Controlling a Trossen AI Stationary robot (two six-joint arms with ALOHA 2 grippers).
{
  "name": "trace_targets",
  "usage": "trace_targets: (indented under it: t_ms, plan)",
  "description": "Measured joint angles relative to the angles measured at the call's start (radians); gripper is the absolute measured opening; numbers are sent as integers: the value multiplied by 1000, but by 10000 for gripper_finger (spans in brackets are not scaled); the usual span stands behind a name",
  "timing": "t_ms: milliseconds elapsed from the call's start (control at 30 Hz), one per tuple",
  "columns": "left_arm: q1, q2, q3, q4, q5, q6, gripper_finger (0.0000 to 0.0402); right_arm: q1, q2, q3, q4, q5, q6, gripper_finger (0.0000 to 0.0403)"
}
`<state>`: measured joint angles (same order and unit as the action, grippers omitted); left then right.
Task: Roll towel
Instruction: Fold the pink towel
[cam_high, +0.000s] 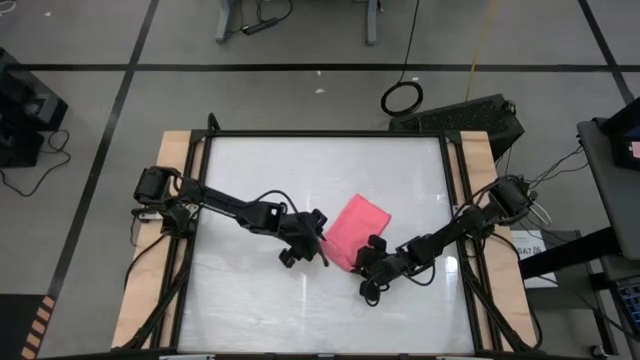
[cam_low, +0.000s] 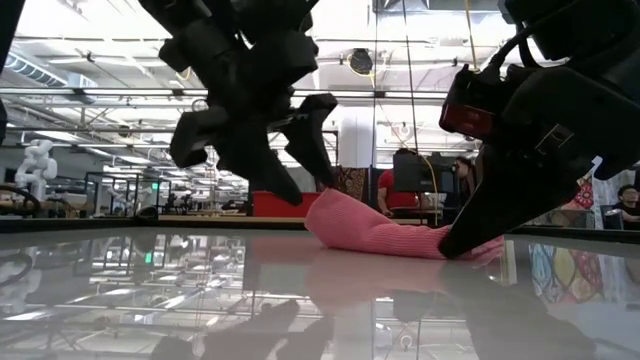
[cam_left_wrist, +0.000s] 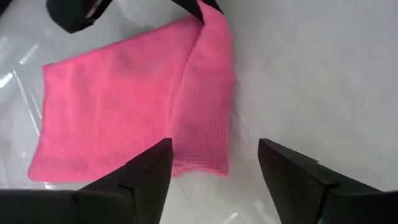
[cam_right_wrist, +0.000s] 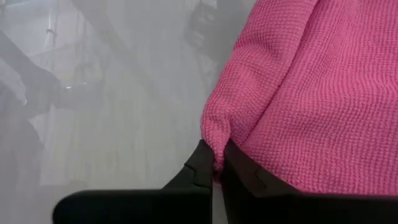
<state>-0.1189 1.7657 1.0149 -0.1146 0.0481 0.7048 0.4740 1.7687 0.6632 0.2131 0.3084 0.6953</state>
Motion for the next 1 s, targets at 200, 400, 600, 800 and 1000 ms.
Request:
trace_targets:
  t_ms: [200, 400, 600, 800, 1000]
  plan:
    - [21, 50, -14, 85, 0, 42, 244, 0, 0, 0, 1, 0, 4, 4]
    - [20, 108, -12, 95, 57, 81, 244, -2, 0, 0, 3, 0, 15, 4]
    - [20, 124, -11, 97, 46, 79, 244, -2, 0, 0, 6, 1, 27, 4]
    - [43, 127, -11, 107, 82, 87, 241, -2, 0, 0, 8, 1, 30, 4]
    - [64, 156, -9, 109, 149, 87, 174, -2, 0, 0, 16, 2, 30, 4]
